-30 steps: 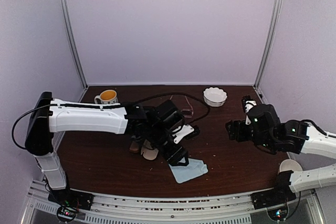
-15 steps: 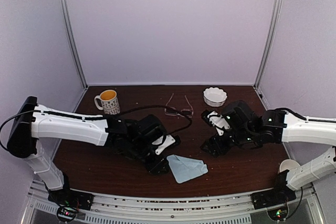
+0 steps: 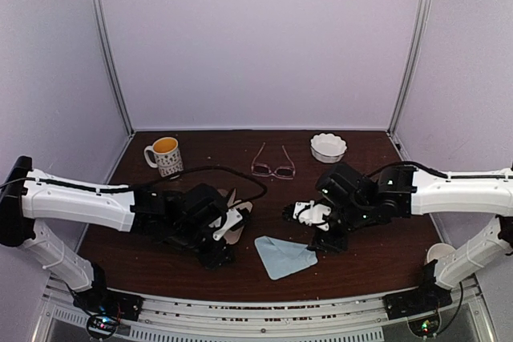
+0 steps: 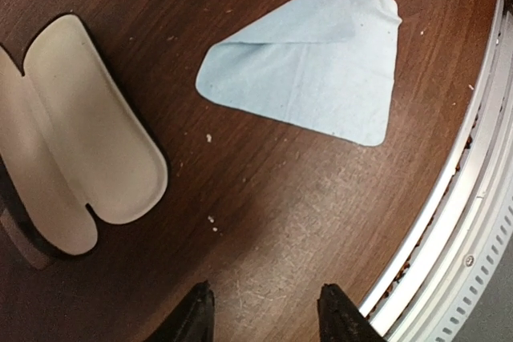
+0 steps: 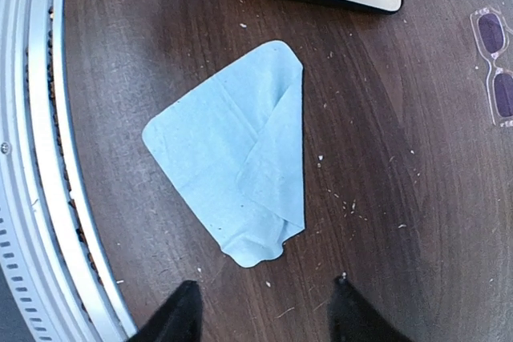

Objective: Organize the sunglasses
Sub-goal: Move the glasses cleaning cloth to the center of the board.

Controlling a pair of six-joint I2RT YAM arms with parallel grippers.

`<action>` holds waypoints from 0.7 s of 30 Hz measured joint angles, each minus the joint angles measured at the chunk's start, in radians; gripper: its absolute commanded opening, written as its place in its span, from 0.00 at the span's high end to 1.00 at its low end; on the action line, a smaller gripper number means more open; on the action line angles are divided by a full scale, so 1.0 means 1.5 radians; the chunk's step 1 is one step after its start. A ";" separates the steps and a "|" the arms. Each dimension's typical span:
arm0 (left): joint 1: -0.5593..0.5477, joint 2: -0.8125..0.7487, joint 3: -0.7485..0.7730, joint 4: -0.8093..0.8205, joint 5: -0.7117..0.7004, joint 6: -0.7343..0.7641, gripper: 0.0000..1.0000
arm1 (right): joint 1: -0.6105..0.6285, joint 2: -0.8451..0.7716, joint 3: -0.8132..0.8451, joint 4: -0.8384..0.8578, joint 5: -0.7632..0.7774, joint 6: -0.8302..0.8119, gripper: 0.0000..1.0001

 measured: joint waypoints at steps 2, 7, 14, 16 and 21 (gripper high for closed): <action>0.005 -0.017 -0.018 0.002 -0.007 -0.004 0.54 | 0.000 0.025 0.015 -0.005 0.000 -0.016 0.64; 0.018 -0.043 -0.049 0.016 -0.017 -0.013 0.56 | 0.009 0.113 0.048 -0.010 -0.002 -0.031 0.75; 0.025 -0.080 -0.072 0.031 -0.017 -0.022 0.57 | 0.054 0.221 0.057 0.006 0.004 -0.037 0.74; 0.027 -0.086 -0.075 0.033 -0.017 -0.023 0.57 | 0.058 0.238 0.057 0.015 0.013 -0.039 0.73; 0.029 -0.096 -0.092 0.039 -0.017 -0.028 0.58 | 0.058 0.261 0.062 0.033 0.040 -0.041 0.72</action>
